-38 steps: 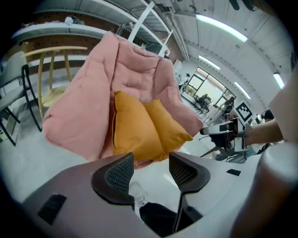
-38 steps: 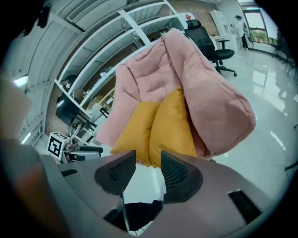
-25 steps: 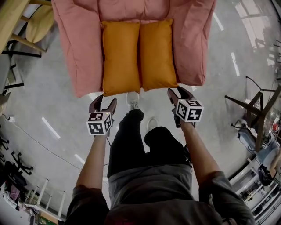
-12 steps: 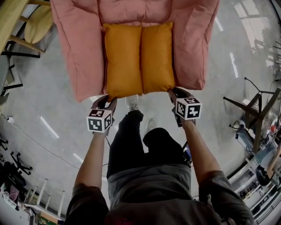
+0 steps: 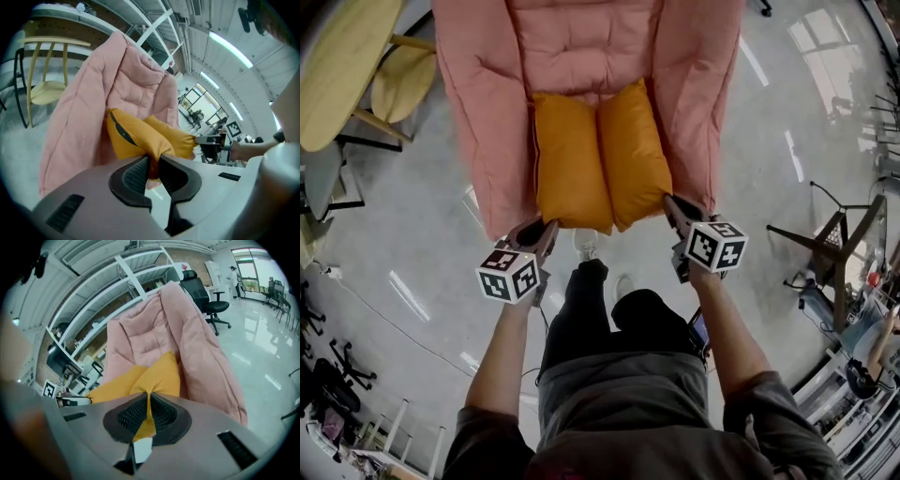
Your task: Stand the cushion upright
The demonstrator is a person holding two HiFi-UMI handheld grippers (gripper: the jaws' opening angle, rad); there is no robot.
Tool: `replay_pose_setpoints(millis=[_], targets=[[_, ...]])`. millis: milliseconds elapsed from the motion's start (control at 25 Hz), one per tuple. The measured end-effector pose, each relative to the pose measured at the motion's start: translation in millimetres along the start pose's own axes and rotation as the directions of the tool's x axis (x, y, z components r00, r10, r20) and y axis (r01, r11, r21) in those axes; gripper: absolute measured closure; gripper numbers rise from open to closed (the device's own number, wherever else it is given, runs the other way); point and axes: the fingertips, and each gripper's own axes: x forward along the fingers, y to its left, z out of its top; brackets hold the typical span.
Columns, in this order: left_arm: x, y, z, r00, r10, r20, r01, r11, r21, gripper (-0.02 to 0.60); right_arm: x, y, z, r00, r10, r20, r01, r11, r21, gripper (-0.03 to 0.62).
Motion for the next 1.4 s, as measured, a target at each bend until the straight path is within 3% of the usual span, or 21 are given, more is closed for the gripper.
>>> replay_pose_setpoints(millis=[240,360,480,560,760,960,1160,1280,1400], targets=[[-33,-28,111,0.979,-0.136,0.152,0.144,0.989,-0.041,0.531,-18,52,110,0.969,0.179,0.173,-0.200,0.973,0.115,0.568],[-40,-24,155,0.964,-0.147,0.223,0.173,0.979,-0.105,0.531,-14,60,142,0.942,0.255,0.217,-0.306,0.918,0.252,0.568],[-31,-4,189,0.950,-0.106,0.292,0.169,0.966,-0.197,0.531,1,47,175,0.908,0.289,0.305,-0.392,0.843,0.369,0.568],[-19,11,211,0.943,-0.062,0.327,0.148,0.958,-0.247,0.531,17,30,200,0.893,0.273,0.359,-0.412,0.816,0.405,0.568],[6,50,276,0.909,0.063,0.413,0.083,0.942,-0.325,0.531,63,4,262,0.886,0.186,0.424,-0.382,0.810,0.444,0.568],[40,75,339,0.871,0.131,0.474,0.043,0.940,-0.338,0.529,106,-27,319,0.881,0.089,0.464,-0.362,0.758,0.542,0.568],[69,102,390,0.829,0.219,0.515,-0.032,0.937,-0.347,0.520,147,-46,360,0.880,0.078,0.468,-0.373,0.724,0.581,0.567],[78,102,420,0.793,0.202,0.575,-0.012,0.948,-0.317,0.476,150,-52,395,0.830,0.117,0.546,-0.454,0.710,0.538,0.550],[81,94,437,0.787,0.135,0.602,0.015,0.971,-0.238,0.372,147,-42,425,0.781,0.190,0.596,-0.519,0.729,0.448,0.464]])
